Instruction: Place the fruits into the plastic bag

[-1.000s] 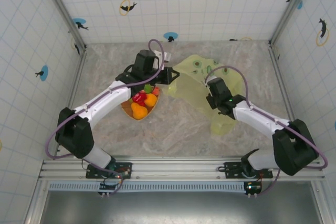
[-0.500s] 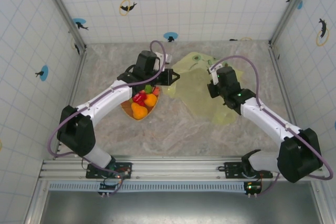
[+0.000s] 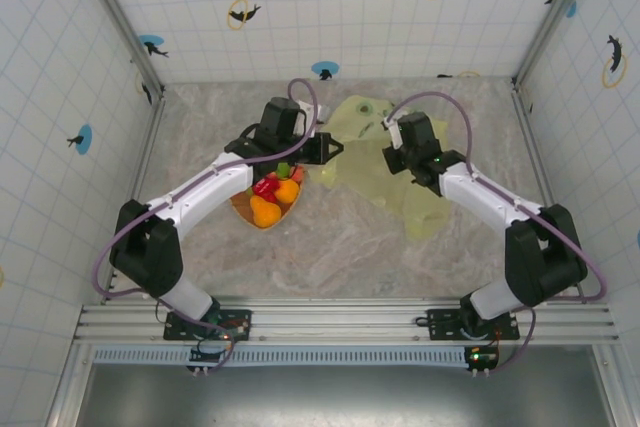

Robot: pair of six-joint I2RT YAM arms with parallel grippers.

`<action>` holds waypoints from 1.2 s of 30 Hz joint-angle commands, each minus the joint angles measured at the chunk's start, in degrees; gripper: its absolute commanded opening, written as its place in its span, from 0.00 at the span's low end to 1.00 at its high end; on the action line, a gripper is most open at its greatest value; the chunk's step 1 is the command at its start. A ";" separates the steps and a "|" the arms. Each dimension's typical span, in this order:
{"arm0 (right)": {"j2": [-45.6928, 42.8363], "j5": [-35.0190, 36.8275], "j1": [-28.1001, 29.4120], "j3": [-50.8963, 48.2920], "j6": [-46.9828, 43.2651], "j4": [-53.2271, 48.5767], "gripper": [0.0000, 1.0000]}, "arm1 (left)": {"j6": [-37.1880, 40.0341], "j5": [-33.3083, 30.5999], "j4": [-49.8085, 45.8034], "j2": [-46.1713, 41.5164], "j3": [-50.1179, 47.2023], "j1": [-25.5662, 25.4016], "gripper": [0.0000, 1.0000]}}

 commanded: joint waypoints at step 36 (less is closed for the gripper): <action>-12.13 -26.96 -2.54 -17.09 51.42 18.67 0.00 | -2.36 -23.49 -17.28 -31.08 -23.66 8.98 0.90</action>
